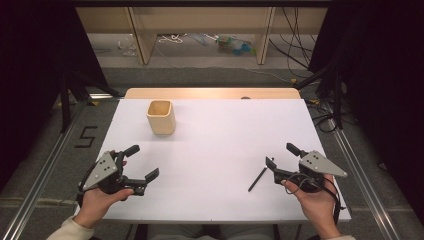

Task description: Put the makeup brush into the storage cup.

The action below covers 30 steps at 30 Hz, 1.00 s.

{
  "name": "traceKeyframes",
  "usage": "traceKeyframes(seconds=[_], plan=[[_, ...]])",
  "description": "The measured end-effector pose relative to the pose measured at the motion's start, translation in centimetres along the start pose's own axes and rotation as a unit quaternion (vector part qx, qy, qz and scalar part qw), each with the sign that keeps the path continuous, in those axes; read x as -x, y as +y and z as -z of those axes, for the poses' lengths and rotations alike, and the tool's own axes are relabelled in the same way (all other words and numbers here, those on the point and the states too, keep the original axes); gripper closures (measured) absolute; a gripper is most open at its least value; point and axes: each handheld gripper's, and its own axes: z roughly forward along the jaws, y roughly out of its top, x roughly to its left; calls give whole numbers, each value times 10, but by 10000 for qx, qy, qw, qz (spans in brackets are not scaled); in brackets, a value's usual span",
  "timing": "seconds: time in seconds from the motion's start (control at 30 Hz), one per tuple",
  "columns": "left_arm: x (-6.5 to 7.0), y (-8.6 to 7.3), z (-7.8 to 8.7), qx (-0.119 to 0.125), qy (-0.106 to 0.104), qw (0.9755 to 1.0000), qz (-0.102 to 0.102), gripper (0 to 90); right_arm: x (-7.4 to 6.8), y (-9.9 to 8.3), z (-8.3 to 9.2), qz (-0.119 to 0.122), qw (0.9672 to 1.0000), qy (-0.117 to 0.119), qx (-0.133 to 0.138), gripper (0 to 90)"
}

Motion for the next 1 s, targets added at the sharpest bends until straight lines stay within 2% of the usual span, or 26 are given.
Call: traceKeyframes(seconds=[0.07, 0.37, 0.57, 0.63, 0.67, 0.83, 0.87, 1.0], plan=[[0, 0, 0, -3, 1, 10000, 3, 2, 0, 0, -2, -24, 10000, -54, 78, 179], [0, 0, 0, -35, 35, 10000, -28, 5, 2, 4, -7, -3, 9995, -289, 104, 182], [-1, 0, 0, -40, 34, 10000, -84, 7, 9, 11, -16, -22, 9987, -472, 200, 185], [0, -1, -1, -43, 40, 10000, -14, 9, 10, 13, -20, -23, 9986, -501, 184, 185], [-1, -1, -1, 2, 15, 10000, -11, 8, 11, 14, -21, -34, 9987, -489, 123, 185], [-1, -1, -1, -43, 43, 10000, -11, 10, 14, 19, -30, -13, 9982, -574, 187, 185], [-1, -1, -1, -44, 46, 10000, -16, 10, 14, 20, -30, -8, 9983, -573, 88, 184], [-1, -1, -1, -64, 52, 10000, -8, 12, 15, 23, -36, 32, 9977, -671, 76, 187]])
